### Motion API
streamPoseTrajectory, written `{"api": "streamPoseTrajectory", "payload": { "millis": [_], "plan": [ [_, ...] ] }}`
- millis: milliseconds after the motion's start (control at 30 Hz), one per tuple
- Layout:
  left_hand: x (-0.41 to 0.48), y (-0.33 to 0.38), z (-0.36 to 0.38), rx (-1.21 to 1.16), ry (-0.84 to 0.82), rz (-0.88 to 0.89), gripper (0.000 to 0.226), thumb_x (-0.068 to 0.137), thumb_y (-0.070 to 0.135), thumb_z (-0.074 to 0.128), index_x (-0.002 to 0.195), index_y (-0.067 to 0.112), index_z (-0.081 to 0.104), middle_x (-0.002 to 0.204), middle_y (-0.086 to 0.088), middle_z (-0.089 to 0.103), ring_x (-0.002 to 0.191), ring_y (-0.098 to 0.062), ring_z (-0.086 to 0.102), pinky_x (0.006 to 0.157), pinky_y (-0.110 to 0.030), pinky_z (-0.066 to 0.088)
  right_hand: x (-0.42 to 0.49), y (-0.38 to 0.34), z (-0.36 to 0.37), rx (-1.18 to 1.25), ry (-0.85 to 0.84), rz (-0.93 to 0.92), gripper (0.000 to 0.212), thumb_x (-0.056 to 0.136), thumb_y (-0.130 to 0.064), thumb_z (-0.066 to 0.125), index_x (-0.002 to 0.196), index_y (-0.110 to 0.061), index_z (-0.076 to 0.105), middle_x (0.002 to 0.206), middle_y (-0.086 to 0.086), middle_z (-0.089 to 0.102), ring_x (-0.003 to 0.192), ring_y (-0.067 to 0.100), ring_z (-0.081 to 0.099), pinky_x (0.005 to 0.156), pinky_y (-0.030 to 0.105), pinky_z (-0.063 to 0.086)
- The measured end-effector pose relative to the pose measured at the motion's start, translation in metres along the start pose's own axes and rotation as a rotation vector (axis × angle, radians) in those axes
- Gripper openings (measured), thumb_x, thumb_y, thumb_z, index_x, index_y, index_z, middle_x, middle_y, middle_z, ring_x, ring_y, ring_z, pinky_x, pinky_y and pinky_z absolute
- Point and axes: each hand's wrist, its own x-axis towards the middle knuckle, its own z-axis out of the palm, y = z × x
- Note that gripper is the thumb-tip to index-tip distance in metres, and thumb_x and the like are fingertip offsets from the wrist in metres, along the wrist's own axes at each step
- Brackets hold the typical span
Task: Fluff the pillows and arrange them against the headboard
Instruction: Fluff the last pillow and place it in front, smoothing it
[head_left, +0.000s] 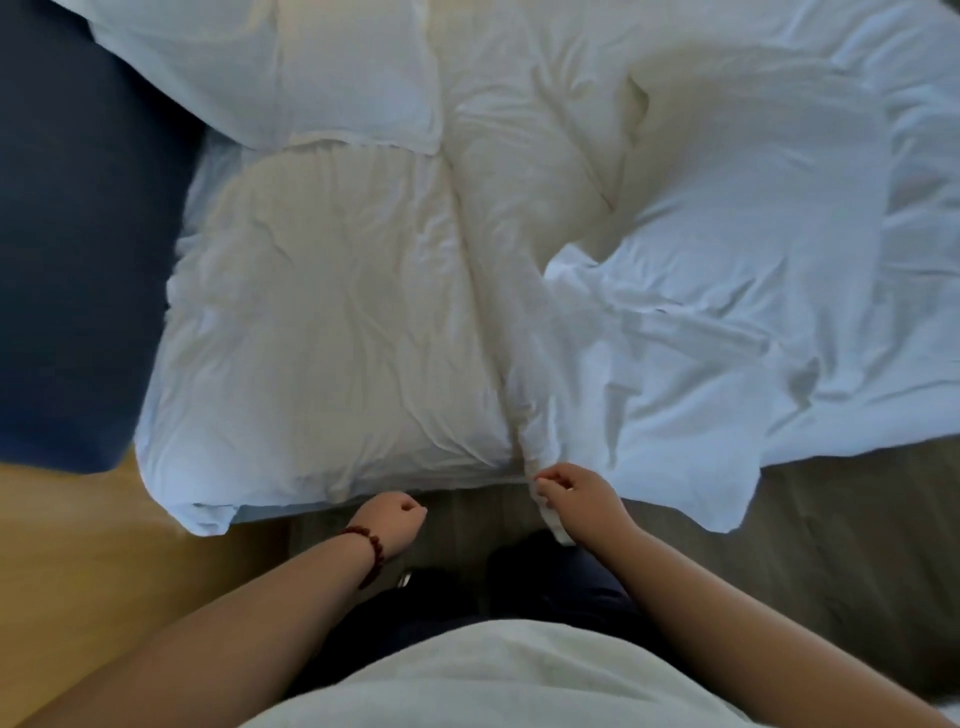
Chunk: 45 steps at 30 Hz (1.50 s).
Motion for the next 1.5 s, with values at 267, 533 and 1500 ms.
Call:
{"api": "streamPoseTrajectory", "payload": {
  "millis": [267, 533, 1500],
  "plan": [
    [0.016, 0.153, 0.045, -0.100, 0.028, 0.061, 0.021, 0.095, 0.022, 0.052, 0.082, 0.012, 0.066, 0.095, -0.015, 0.071, 0.092, -0.029, 0.067, 0.087, -0.038, 0.052, 0.050, 0.025, -0.133, 0.087, 0.117, -0.083, 0.016, 0.095, -0.029, 0.057, 0.103, -0.025, 0.071, 0.091, -0.011, 0.065, 0.091, 0.013, 0.060, 0.075, 0.024, 0.039],
    [0.024, 0.333, 0.093, -0.216, 0.099, 0.149, 0.018, 0.096, 0.027, 0.051, 0.084, 0.020, 0.063, 0.101, -0.008, 0.071, 0.097, -0.026, 0.065, 0.093, -0.039, 0.051, 0.090, 0.052, -0.284, 0.202, 0.259, -0.144, 0.020, 0.096, -0.028, 0.055, 0.110, -0.025, 0.069, 0.096, -0.012, 0.064, 0.087, 0.008, 0.059, 0.075, 0.022, 0.044],
    [0.177, 0.519, -0.021, -0.201, 0.194, 0.112, 0.109, 0.064, 0.083, 0.058, 0.140, 0.008, 0.040, 0.139, -0.007, 0.050, 0.128, -0.029, 0.048, 0.101, -0.037, 0.037, 0.235, 0.061, -0.424, 0.576, 0.499, 0.234, 0.134, 0.039, -0.080, 0.079, 0.147, -0.052, 0.006, 0.143, -0.004, 0.049, 0.123, 0.027, 0.054, 0.104, 0.048, 0.046]
  ]
}}
